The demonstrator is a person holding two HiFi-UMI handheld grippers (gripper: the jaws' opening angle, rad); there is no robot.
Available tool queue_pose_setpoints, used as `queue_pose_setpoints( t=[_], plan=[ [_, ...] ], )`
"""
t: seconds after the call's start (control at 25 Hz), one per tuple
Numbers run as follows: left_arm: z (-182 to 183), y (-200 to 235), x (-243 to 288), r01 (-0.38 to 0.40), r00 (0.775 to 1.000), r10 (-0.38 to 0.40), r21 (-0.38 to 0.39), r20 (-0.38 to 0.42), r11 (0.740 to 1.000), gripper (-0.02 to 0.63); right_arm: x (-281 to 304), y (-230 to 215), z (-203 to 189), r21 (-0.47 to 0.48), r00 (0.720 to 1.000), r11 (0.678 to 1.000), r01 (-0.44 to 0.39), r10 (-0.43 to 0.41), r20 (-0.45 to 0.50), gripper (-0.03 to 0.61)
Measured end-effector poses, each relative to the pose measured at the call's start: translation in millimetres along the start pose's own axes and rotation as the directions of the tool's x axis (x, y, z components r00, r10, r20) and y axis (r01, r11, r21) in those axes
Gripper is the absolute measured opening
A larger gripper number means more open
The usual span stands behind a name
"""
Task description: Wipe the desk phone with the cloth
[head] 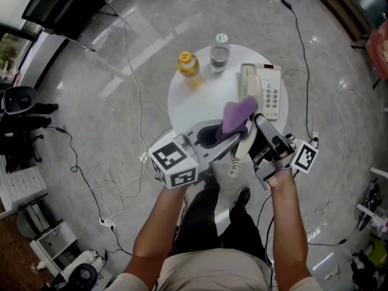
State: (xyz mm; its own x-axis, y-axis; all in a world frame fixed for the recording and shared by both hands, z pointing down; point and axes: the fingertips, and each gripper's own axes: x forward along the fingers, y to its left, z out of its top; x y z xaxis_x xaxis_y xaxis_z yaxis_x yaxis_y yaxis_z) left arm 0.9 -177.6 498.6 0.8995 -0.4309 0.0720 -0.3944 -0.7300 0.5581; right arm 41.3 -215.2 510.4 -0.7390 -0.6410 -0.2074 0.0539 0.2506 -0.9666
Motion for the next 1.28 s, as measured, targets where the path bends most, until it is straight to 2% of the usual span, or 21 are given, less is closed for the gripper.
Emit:
queue_pose_setpoints(
  t=[0.24, 0.36, 0.44, 0.64, 0.84, 0.96, 1.16, 1.28],
  plan=[
    [11.8, 1.8, -14.4, -0.042, 0.999, 0.042, 0.026, 0.007, 0.999, 0.091, 3.3, 4.6, 9.6, -0.051, 1.0, 0.998, 0.028, -0.028, 0.002, 0.206],
    [17.5, 5.0, -24.8, -0.073, 0.997, 0.072, 0.043, 0.016, 0.996, 0.091, 4.5, 2.9, 18.8, -0.122, 0.997, 0.989, 0.079, -0.08, -0.004, 0.206],
    [21.2, 8.3, -33.2, -0.103, 0.995, 0.103, 0.066, 0.014, 0.992, 0.091, 5.6, -1.4, 24.9, -0.191, 0.991, 0.973, 0.133, -0.137, -0.008, 0.206],
    [34.5, 16.0, -56.1, -0.214, 0.976, 0.218, 0.14, -0.014, 0.967, 0.091, 6.3, -22.6, 39.8, -0.369, 0.956, 0.889, 0.271, -0.292, -0.003, 0.206],
    [47.0, 17.7, -76.0, -0.272, 0.96, 0.279, 0.207, -0.007, 0.94, 0.091, 11.2, -45.2, 47.5, -0.481, 0.926, 0.813, 0.327, -0.377, -0.007, 0.206],
    [52.6, 19.7, -85.1, -0.297, 0.951, 0.308, 0.239, -0.009, 0.924, 0.091, 6.3, -70.5, 52.3, -0.518, 0.886, 0.758, 0.397, -0.463, 0.002, 0.206],
    [53.1, 29.3, -99.4, -0.323, 0.942, 0.335, 0.243, -0.01, 0.915, 0.091, 0.2, -110.2, 59.6, -0.584, 0.812, 0.649, 0.488, -0.583, 0.031, 0.206],
    [49.7, 33.4, -103.9, -0.332, 0.938, 0.345, 0.239, -0.016, 0.913, 0.091, 0.5, -128.7, 61.3, -0.606, 0.782, 0.608, 0.513, -0.622, 0.037, 0.206]
  ],
)
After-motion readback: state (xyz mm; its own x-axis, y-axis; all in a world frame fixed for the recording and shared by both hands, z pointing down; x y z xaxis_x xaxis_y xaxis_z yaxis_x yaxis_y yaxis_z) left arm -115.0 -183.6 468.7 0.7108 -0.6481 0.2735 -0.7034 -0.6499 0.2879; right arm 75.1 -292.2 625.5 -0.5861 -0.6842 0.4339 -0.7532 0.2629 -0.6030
